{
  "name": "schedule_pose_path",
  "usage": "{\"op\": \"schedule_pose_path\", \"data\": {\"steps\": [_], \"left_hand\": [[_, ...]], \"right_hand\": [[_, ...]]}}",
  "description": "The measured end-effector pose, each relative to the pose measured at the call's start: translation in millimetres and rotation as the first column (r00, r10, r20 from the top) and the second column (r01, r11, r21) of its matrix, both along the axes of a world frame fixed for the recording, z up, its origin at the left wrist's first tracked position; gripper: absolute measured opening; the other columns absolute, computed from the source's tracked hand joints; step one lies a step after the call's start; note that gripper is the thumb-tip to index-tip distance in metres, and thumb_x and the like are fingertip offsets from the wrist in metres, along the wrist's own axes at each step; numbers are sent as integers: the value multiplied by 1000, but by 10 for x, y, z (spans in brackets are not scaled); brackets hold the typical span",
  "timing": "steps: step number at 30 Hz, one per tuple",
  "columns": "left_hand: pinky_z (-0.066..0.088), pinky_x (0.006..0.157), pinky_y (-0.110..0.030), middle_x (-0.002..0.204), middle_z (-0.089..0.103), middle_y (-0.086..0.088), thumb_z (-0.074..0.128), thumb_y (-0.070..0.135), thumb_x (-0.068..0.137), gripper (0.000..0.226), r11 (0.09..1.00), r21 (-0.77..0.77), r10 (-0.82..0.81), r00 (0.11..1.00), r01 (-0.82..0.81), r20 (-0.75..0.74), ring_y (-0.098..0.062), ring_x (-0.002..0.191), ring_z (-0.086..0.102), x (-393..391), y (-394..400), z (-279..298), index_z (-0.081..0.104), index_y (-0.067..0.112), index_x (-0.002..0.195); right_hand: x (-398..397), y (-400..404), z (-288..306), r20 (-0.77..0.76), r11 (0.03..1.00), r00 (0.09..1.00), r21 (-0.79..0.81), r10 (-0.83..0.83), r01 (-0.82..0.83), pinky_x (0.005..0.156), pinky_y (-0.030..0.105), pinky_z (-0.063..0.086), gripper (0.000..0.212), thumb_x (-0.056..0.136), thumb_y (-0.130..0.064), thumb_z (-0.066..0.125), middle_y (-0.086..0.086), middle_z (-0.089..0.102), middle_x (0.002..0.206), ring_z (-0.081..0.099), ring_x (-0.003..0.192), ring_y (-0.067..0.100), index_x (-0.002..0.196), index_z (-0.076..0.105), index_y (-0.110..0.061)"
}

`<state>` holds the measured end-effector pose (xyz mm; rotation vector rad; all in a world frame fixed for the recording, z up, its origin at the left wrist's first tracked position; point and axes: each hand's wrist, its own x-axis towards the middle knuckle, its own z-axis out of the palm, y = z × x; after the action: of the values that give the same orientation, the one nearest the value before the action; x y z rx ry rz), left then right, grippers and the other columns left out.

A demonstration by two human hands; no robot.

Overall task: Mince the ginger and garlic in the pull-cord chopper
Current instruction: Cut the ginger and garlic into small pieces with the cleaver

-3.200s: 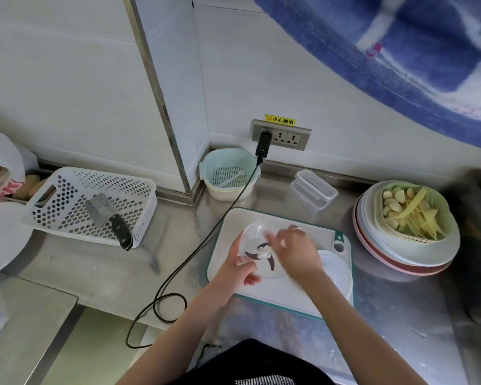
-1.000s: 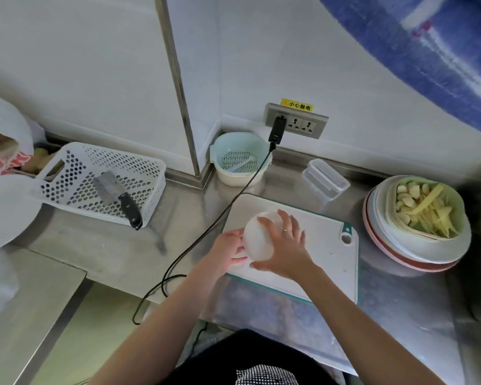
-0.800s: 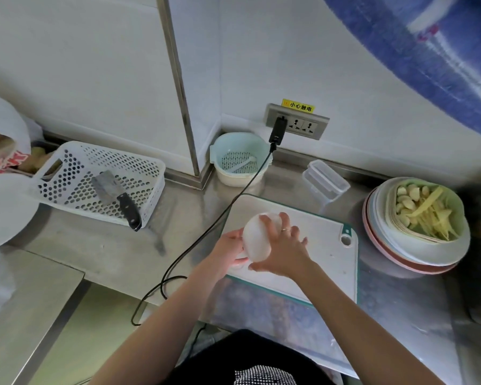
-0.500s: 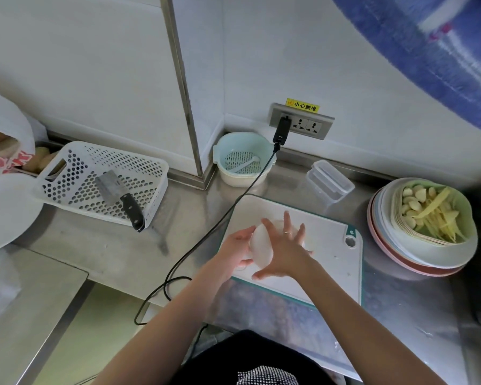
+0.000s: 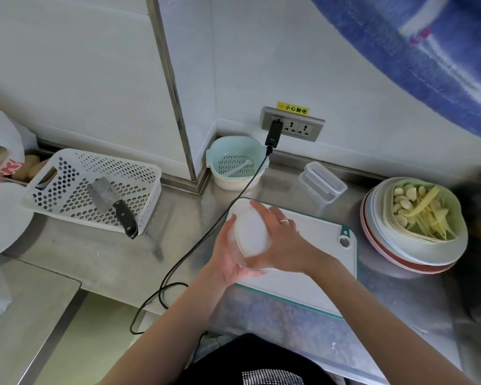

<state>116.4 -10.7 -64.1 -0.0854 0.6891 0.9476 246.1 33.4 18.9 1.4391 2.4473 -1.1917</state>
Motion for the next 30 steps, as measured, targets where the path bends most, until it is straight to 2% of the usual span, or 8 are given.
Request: {"op": "schedule_pose_path", "data": {"steps": [5,9,12,17,22,26,28,30], "left_hand": [[32,104,-50,108,66,-10,56,54,71,46,999,23,-42,986,46,-162,-31,108,57,-100,92,209,76,20,94],[47,84,-41,96,69,-13,48,55,84,51,997,20,77,973,-74,-217,-31,92,64,-40,98,278,70,13,102],[50,70,-35,83,72,-9,47,48,89,43,972,109,235,906,-210,-353,-24,75,69,5,133,298,66,12,102],[46,88,-44,106,65,-16,63,48,73,57,942,235,317,865,-239,-390,-30,97,63,-61,182,326,63,9,115],[47,85,-48,112,67,-10,43,56,89,55,971,144,235,891,-193,-388,-30,105,62,-39,135,294,60,17,123],[54,73,-47,113,60,0,52,59,87,36,999,40,10,851,14,-525,-27,100,63,-131,147,419,58,34,112],[57,71,-48,121,56,2,66,49,83,50,990,47,-77,797,131,-599,-29,103,62,-170,95,405,48,37,128],[58,72,-52,130,53,5,70,47,81,56,990,26,-83,733,136,-675,-30,112,56,-239,23,306,43,43,131]], "right_hand": [[178,19,63,-56,970,973,112,224,-217,108,30,24,123,49,-46,87,-21,-2,149,3,139,10,133,-1,-65],[146,3,-105,-134,993,987,91,92,-81,114,38,25,125,49,-48,86,-16,4,151,10,142,15,138,-1,-58],[33,-60,-151,-336,978,919,-54,-206,200,111,43,31,116,50,-53,81,-9,27,143,27,133,14,143,12,-47],[-109,-93,-130,-381,928,846,-151,-373,341,108,42,36,109,47,-64,71,-9,32,141,30,130,13,140,14,-52],[-136,5,-88,-248,906,877,-215,-411,363,109,44,33,107,49,-66,73,-9,32,141,28,135,20,138,15,-57],[-184,-121,-86,106,926,938,227,-331,301,102,48,36,118,57,-64,75,-1,1,153,15,134,32,143,-5,-52],[-154,-119,-141,85,946,947,126,-310,298,107,48,32,122,59,-58,79,0,-5,156,10,140,29,143,-10,-51],[-34,-46,-195,-138,912,908,-170,-396,372,110,40,29,124,64,-42,84,2,7,156,16,143,24,146,-9,-47]]}}
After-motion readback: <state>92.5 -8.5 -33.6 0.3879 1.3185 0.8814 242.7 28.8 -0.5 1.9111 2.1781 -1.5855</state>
